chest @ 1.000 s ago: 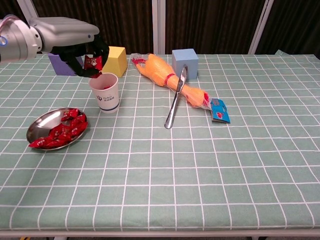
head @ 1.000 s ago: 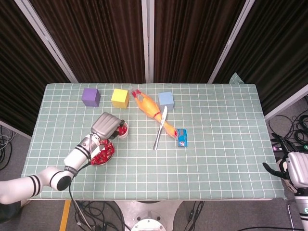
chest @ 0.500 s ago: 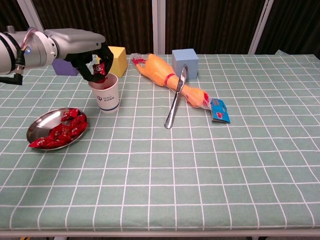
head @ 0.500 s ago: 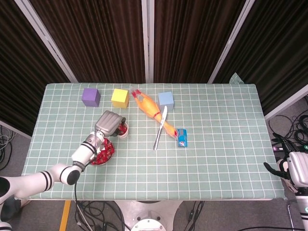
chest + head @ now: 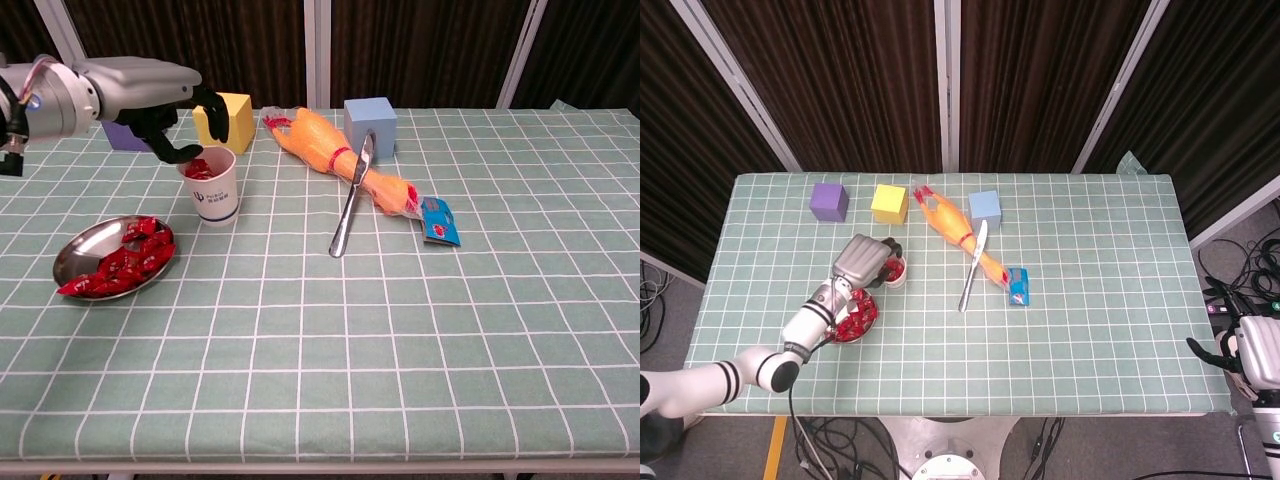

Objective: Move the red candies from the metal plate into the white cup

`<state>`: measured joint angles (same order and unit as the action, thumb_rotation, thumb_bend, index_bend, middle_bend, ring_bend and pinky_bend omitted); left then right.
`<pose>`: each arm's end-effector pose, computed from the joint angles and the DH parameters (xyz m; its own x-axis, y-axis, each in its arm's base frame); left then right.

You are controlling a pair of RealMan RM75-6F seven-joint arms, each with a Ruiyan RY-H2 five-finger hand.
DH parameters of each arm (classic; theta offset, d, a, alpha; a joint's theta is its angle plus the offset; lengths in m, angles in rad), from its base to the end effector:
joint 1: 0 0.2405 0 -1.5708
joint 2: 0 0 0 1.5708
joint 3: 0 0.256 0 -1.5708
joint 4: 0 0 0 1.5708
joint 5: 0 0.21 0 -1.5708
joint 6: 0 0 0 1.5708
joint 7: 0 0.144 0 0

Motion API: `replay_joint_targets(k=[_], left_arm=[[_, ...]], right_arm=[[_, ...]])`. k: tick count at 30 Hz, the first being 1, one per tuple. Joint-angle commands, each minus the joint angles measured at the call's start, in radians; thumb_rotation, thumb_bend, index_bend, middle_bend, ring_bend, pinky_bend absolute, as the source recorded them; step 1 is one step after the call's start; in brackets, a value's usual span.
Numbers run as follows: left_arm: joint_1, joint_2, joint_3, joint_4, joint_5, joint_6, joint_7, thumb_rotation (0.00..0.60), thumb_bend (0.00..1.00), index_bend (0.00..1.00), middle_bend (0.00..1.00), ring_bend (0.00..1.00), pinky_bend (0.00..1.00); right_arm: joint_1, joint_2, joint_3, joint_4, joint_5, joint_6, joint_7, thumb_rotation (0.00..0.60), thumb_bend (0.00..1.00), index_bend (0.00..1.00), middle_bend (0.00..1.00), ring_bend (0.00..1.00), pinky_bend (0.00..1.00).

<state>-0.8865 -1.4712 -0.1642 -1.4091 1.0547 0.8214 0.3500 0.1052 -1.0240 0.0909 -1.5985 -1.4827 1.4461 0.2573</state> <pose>-0.1344 0.3843 0.0006 0.5769 0.2492 0.7778 0.7808 -0.4478 -0.4357 -0.3165 -0.1968 0.1938 0.2490 0.0156 0.9684 -0.9684 -0.0109 0.2492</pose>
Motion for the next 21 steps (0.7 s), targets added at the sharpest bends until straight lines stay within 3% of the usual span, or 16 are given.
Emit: replay_joint_targets(k=[1,11,16,21], left_arm=[[0.051,0.052,0.014,-0.071,0.062,0.079,-0.04,0.599,0.45,0.37,0.39,0.93,1.0],[0.22,0.158,0.126,-0.152,0.231,0.259,-0.129,0.6,0.29,0.37,0.39,0.93,1.0],[0.257,0.144,0.196,-0.136,0.292,0.257,-0.101,0.6,0.28,0.37,0.39,0.93,1.0],[0.268,0.101,0.232,-0.106,0.302,0.21,-0.054,0.6,0.28,0.37,0.39,0.93,1.0]], right_arm=[[0.001,0.0,0.0,0.0,-0.002,0.001,0.001,0.6,0.12,0.13,0.27,0.23,0.56],[0.012,-0.004,0.0,0.001,-0.015,-0.007,0.004,0.6,0.12,0.13,0.27,0.23,0.56],[0.011,-0.002,0.0,-0.003,-0.019,-0.001,0.001,0.6,0.12,0.13,0.27,0.23,0.56],[0.01,-0.002,-0.001,-0.006,-0.019,0.001,-0.001,0.6,0.12,0.13,0.27,0.23,0.56]])
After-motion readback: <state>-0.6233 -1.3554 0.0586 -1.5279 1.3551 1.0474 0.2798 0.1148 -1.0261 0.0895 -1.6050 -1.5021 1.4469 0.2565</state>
